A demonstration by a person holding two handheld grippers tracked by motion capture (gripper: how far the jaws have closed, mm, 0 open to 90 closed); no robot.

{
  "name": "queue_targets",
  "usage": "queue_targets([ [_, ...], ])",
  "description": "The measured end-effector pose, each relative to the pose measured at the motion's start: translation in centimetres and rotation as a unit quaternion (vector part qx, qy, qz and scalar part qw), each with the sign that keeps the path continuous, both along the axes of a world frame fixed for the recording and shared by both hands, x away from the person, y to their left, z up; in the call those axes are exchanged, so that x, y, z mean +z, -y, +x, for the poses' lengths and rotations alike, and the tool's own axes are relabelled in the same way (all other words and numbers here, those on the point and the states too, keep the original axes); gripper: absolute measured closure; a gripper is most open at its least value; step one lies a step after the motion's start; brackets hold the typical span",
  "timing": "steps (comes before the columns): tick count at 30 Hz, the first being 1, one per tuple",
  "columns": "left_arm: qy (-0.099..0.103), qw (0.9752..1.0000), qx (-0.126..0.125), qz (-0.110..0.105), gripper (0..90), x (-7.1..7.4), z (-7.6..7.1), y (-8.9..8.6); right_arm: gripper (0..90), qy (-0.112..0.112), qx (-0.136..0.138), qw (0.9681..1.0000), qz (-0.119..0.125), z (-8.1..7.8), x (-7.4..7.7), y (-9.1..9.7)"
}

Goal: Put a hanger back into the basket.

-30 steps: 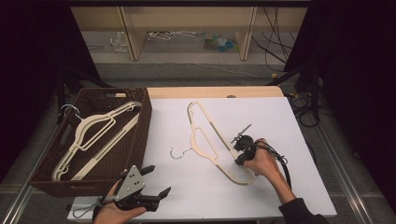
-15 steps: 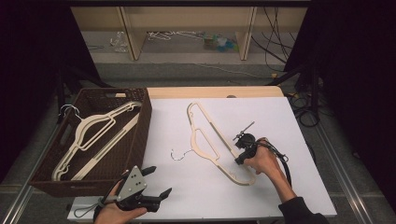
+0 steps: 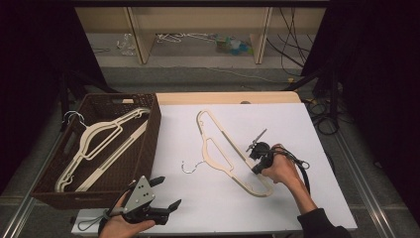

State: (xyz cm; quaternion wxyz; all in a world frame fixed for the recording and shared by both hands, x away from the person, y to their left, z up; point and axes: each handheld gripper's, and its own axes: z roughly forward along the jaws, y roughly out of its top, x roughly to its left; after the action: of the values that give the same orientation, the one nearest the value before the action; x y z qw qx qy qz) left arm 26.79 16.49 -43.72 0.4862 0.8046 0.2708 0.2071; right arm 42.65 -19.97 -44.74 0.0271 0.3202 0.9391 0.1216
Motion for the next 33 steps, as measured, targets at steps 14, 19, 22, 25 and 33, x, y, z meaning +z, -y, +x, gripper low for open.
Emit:
queue_targets([
  [14,-0.004,1.0,-0.003,0.002,17.9,-0.2,-0.1,0.3,62.9,-0.003,-0.047,0.9988,-0.015,0.4,-0.7,0.1],
  [19,-0.005,1.0,-0.005,0.005,18.1,-0.2,-0.1,0.4,65.0,-0.009,-0.061,0.9978,-0.025,0.5,-0.7,-0.2],
  [22,-0.004,1.0,-0.005,0.007,18.2,-0.2,-0.1,0.3,66.9,-0.011,-0.062,0.9972,-0.04,0.5,-0.7,-0.6],
  [25,-0.003,0.9999,-0.005,0.009,18.2,-0.2,-0.1,0.3,69.7,-0.016,-0.059,0.997,-0.046,0.6,-0.6,-0.8],
  [33,-0.003,0.9999,-0.005,0.012,18.2,-0.2,-0.1,0.3,75.2,-0.03,-0.066,0.9953,-0.063,0.6,-0.6,-1.4],
])
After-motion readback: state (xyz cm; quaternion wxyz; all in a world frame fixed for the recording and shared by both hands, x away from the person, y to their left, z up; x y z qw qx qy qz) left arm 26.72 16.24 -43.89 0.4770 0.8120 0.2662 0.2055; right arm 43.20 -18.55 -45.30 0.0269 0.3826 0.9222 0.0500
